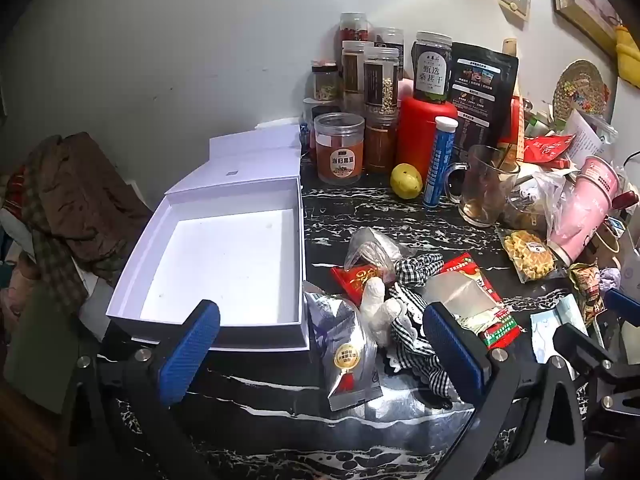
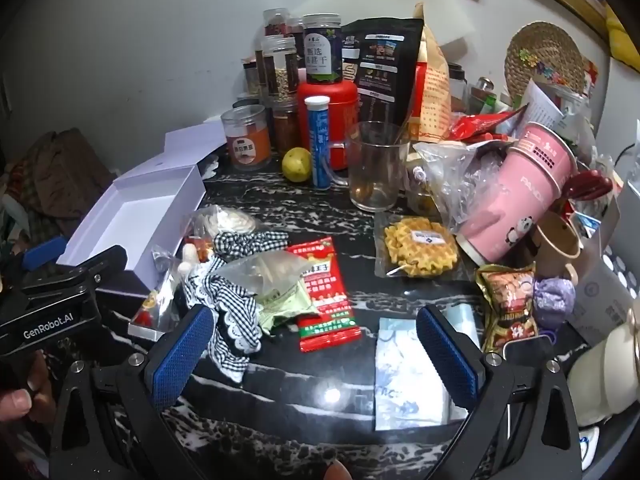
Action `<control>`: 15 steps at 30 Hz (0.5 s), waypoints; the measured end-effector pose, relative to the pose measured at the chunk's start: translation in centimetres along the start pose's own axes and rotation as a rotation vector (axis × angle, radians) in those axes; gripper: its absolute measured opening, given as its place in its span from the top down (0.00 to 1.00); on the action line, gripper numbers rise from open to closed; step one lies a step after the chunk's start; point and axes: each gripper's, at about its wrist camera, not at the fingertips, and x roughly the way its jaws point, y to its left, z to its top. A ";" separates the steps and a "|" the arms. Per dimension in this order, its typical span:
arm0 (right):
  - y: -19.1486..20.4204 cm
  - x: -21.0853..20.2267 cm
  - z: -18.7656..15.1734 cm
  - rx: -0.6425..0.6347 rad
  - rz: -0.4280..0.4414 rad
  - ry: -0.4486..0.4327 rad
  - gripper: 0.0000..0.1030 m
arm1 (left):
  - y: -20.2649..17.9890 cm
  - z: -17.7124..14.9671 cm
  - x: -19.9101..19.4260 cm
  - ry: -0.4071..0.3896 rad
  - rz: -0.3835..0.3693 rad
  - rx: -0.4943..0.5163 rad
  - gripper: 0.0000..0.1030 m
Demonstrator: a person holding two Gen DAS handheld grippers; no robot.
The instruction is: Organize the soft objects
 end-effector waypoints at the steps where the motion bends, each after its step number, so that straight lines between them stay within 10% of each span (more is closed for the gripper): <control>1: 0.0 0.0 0.0 0.000 0.000 0.001 0.00 | 0.0 0.0 0.0 0.000 -0.003 -0.001 0.00; 15: 0.1 -0.1 -0.2 -0.002 0.000 0.000 0.00 | -0.1 0.1 -0.3 0.025 -0.022 0.008 0.00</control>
